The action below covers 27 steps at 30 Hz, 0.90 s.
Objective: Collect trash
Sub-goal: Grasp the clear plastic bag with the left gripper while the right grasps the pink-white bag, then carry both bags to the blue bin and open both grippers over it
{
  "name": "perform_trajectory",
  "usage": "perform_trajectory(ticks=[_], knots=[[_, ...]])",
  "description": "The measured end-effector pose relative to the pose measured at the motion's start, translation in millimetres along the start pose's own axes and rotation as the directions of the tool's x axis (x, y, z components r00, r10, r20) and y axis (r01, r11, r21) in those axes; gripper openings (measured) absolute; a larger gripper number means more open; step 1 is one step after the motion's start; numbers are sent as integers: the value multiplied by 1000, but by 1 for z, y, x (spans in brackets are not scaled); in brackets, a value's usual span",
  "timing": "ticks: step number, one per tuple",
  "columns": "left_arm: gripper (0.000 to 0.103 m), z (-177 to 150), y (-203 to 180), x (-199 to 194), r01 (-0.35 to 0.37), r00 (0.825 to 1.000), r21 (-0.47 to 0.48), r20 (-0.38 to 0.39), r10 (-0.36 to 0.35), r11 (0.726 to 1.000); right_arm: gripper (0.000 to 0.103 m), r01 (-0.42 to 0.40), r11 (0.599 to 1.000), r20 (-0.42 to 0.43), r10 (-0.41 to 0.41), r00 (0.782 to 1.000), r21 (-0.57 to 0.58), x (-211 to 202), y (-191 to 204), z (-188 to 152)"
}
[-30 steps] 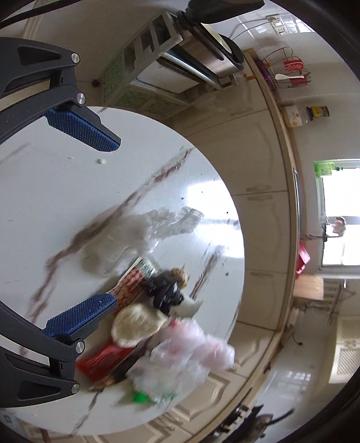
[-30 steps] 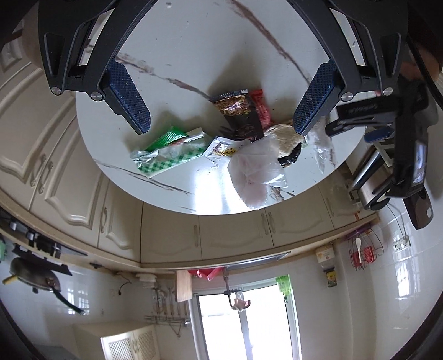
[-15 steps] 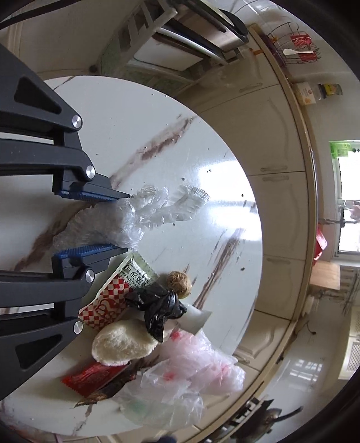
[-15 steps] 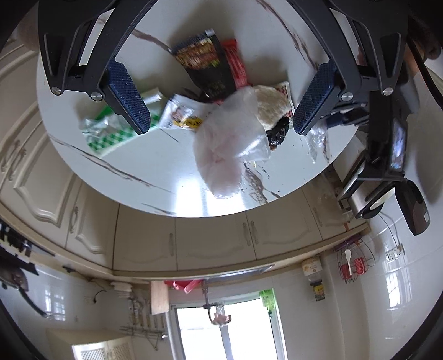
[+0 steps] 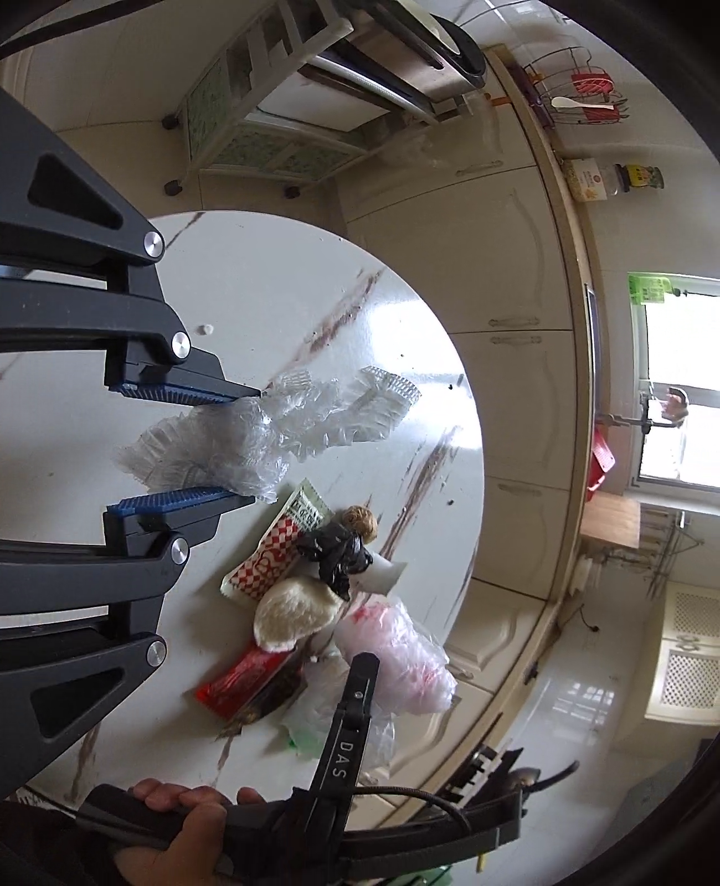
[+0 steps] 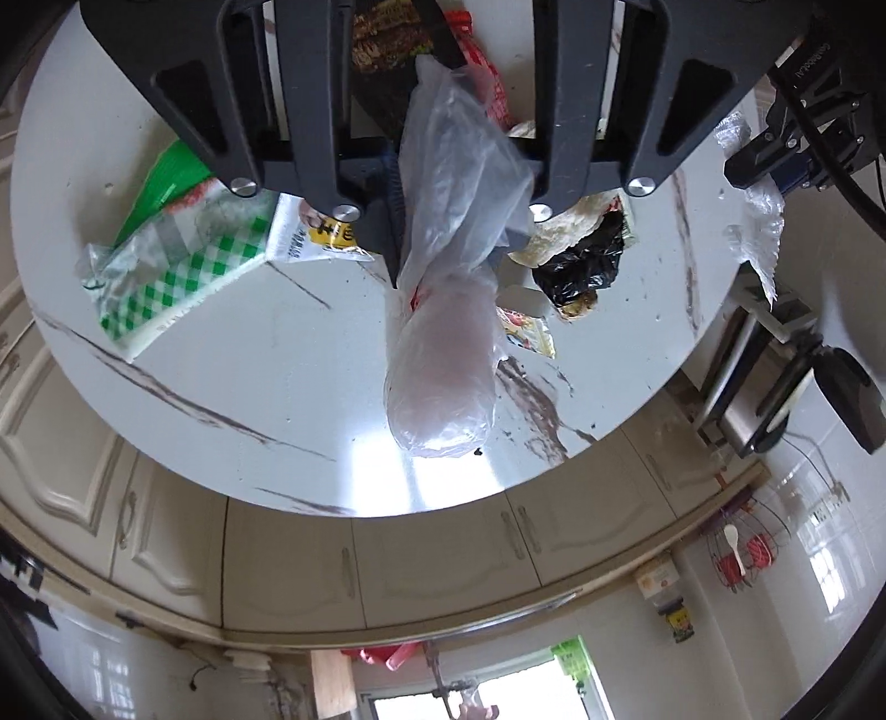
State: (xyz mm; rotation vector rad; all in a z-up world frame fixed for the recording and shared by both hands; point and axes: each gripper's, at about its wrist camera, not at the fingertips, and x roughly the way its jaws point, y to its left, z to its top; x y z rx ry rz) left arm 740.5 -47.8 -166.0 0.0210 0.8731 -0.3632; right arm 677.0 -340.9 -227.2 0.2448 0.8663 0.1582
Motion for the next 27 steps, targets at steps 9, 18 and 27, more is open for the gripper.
perform_trajectory(ticks=[9,18,27], knots=[[23,-33,8,-75,48,994,-14,98,-46,999,20,-1,998,180,11,984,-56,-100,33,-9],[23,-99,61,-154,28,983,-84,182,-12,996,20,-127,969,206,172,963,-214,-151,143,-56],[23,-195,155,-214,-67,983,-233,150,103,970,20,-302,884,58,344,937,-358,-117,266,-123]])
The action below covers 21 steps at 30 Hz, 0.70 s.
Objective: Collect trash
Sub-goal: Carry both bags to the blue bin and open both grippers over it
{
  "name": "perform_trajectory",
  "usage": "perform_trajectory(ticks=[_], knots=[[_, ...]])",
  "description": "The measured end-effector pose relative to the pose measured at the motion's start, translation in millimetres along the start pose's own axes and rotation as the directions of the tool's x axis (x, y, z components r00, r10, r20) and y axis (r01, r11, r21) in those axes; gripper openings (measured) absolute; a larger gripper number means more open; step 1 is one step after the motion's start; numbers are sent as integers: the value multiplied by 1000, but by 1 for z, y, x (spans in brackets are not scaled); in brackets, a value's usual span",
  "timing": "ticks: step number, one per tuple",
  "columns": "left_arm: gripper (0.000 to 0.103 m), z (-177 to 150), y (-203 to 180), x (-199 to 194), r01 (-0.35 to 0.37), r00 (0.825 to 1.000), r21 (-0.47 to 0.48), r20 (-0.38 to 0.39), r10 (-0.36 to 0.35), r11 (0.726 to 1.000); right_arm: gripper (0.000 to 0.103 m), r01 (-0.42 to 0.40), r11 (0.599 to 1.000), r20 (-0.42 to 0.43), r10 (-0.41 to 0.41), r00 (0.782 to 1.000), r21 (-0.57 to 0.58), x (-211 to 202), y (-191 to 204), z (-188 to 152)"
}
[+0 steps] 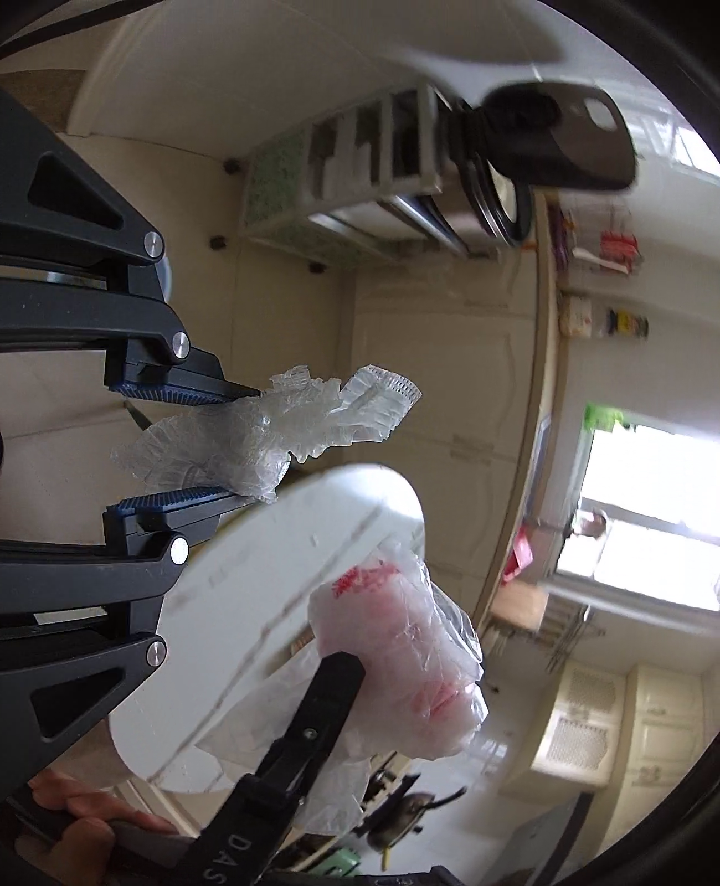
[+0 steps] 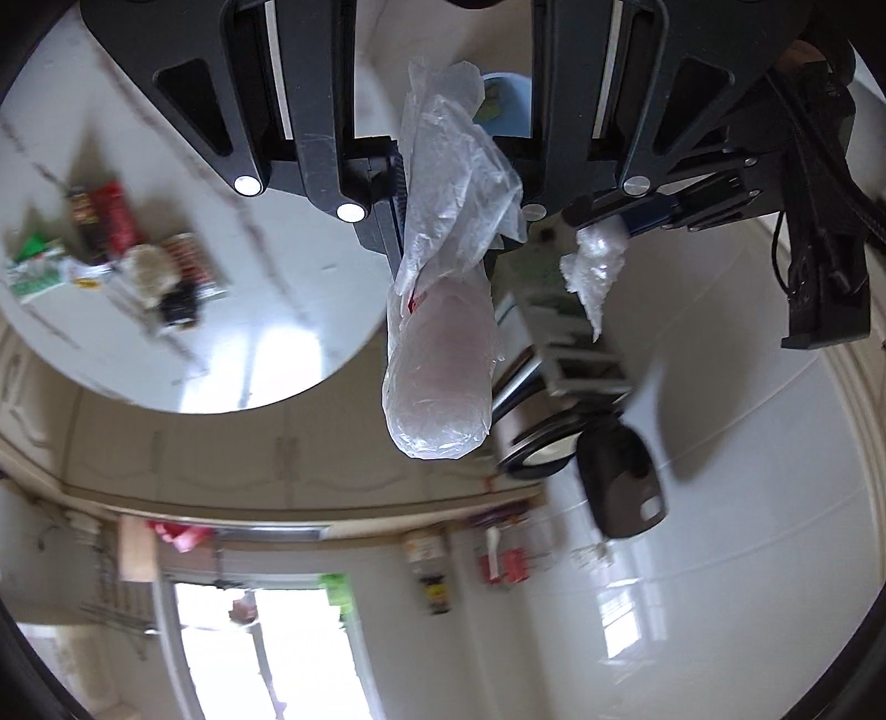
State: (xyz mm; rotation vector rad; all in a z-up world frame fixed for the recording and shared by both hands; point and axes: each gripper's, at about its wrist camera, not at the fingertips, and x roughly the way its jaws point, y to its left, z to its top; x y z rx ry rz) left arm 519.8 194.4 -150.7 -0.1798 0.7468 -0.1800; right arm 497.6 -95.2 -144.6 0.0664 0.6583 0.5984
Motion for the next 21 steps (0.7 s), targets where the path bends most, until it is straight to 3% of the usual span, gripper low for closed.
perform_trajectory(ticks=[5,11,21], knots=[[23,-35,57,-9,-71,996,-71,-55,67,995,20,-66,997,-99,62,993,-35,57,38,-29],[23,-73,102,20,-156,975,-128,-176,132,979,20,-93,993,-226,75,971,-67,122,65,-61],[24,-95,140,89,-186,934,-184,-337,116,965,19,-64,997,-374,41,927,-48,221,52,-97]])
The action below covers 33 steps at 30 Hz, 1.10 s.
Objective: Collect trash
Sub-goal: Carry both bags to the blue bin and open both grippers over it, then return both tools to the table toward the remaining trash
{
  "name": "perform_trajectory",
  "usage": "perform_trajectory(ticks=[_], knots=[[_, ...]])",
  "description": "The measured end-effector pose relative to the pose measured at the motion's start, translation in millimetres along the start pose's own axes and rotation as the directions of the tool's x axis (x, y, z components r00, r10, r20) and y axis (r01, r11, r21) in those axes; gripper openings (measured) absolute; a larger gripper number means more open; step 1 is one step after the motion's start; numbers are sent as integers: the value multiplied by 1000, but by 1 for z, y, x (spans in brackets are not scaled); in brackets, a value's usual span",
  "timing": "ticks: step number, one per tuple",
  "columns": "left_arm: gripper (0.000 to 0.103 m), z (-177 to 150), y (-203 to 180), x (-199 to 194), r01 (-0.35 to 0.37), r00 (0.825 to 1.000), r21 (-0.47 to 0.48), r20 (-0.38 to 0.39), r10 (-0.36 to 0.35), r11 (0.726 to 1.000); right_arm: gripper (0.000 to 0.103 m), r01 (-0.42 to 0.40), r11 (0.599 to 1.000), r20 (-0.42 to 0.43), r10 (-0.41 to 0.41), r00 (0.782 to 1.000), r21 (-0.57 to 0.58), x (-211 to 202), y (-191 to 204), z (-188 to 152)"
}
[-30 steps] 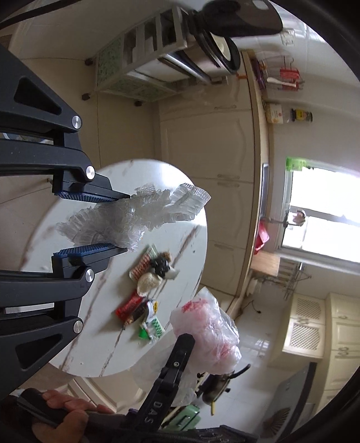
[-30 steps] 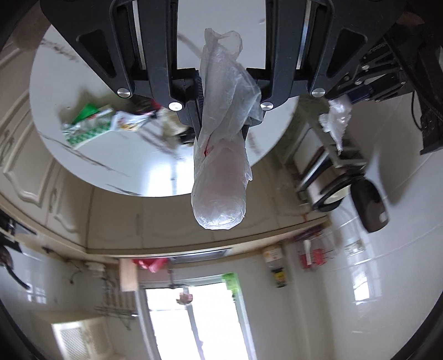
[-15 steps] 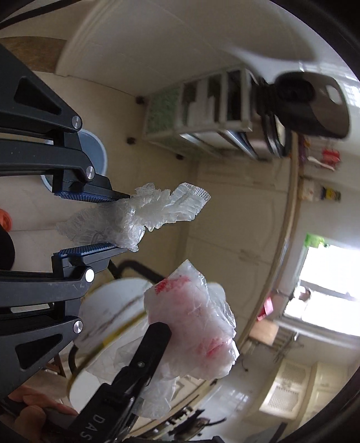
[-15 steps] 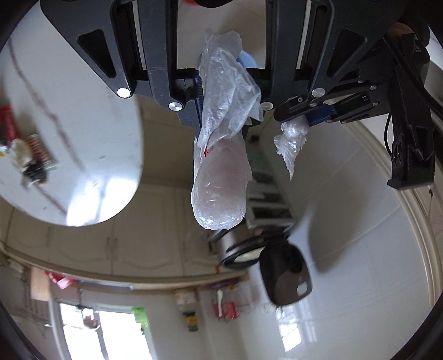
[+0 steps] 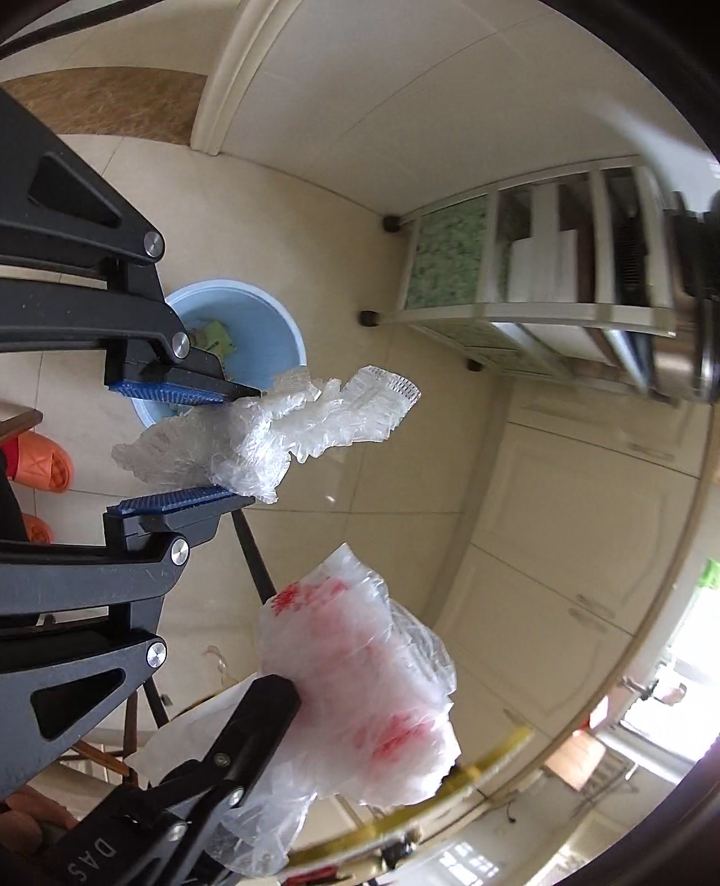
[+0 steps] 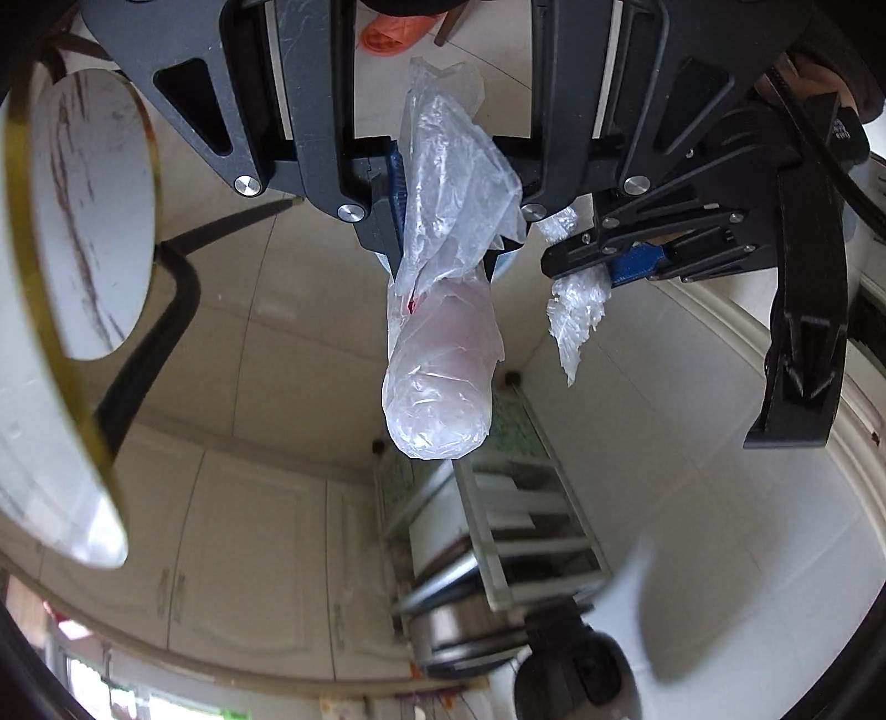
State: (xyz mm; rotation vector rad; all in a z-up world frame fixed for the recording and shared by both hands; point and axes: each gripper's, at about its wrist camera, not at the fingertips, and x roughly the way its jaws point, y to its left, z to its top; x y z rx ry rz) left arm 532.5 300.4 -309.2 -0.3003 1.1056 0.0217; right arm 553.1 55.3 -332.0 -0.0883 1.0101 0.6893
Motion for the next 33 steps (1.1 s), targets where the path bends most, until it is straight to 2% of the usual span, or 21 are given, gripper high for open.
perform_trajectory(ticks=[2,4,6,7,8,9,13,20,22,26,29,33], knots=[[27,19,-8,17,-23,999,-4,-23,23,1000,19,-1,1000,-22,2,1000,5,15,-3,0],[28,22,-4,28,-33,999,-21,-44,32,999,19,-2,1000,-44,3,999,7,29,-6,-1],[34,25,-2,39,-38,997,-38,-73,35,999,19,-8,1000,-61,9,998,15,39,-8,-4],[40,26,0,43,-51,995,-48,-85,47,998,19,-8,1000,-74,9,997,18,47,-9,-4],[44,37,1,50,-68,994,-54,-91,63,996,20,-10,1000,-81,11,997,20,51,-8,-5],[45,38,2,52,-78,993,-55,-93,72,995,20,-13,1000,-89,14,996,22,54,-7,-6],[55,42,6,50,-81,994,-86,-81,74,993,20,-15,1000,-120,17,993,19,69,-4,-9],[56,32,17,25,-129,991,-119,-32,126,984,20,-47,999,-145,49,988,18,85,12,-9],[56,26,17,12,-139,990,-123,-11,139,983,26,-57,998,-136,58,989,8,85,19,-8],[57,16,14,-13,-135,990,-141,21,140,981,47,-73,997,-97,73,993,7,74,28,-7],[58,11,10,-37,-95,993,-156,60,106,983,61,-84,996,-59,84,995,5,58,31,-2],[61,3,-2,-74,-93,985,-141,128,112,986,64,-76,997,9,76,997,15,22,31,4]])
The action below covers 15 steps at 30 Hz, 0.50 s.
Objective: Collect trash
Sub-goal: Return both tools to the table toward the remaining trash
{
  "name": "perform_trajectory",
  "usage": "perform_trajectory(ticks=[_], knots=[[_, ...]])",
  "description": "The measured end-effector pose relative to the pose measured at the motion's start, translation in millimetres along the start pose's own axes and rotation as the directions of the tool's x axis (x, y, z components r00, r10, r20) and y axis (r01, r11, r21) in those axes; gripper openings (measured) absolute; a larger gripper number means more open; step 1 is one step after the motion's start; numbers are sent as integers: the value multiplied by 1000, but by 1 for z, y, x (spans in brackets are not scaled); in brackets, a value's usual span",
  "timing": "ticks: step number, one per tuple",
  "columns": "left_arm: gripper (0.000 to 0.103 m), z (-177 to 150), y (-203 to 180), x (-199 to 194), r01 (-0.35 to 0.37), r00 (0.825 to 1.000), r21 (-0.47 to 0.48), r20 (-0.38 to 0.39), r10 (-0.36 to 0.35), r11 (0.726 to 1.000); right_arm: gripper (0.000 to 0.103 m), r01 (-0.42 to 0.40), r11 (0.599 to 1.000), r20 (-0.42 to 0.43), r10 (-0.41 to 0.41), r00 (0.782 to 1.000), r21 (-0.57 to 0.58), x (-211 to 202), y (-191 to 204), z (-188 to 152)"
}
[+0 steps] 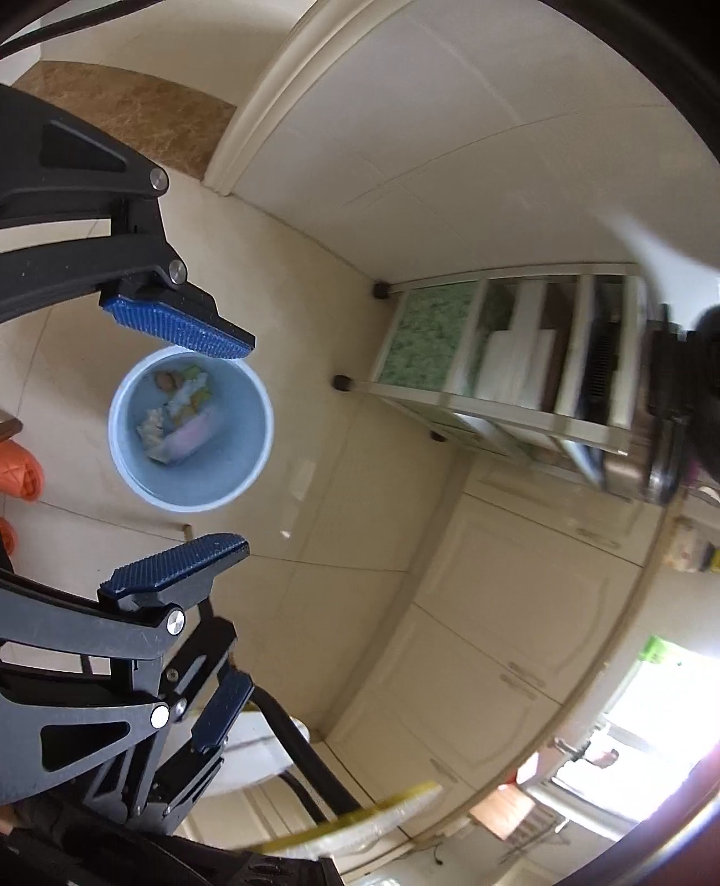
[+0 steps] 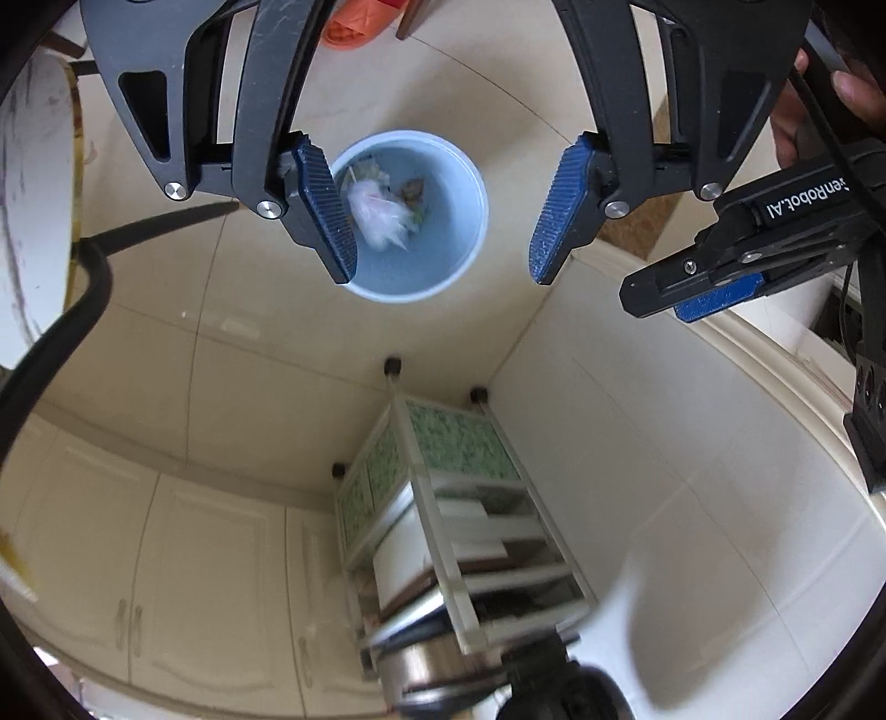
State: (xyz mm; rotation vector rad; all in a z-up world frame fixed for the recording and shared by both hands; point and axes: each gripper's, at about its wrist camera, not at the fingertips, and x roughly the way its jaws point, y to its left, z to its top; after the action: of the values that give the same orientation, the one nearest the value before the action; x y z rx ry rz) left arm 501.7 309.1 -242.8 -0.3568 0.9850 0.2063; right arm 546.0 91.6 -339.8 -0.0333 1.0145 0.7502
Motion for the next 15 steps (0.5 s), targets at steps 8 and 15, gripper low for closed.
perform_trajectory(ticks=[8,15], knots=[[72,-23,-48,-96,38,983,86,175,-53,996,79,71,997,215,-64,975,-26,-114,10,7],[94,-58,-110,-173,89,930,192,336,-150,977,93,143,990,385,-140,912,22,-220,-11,-8]])
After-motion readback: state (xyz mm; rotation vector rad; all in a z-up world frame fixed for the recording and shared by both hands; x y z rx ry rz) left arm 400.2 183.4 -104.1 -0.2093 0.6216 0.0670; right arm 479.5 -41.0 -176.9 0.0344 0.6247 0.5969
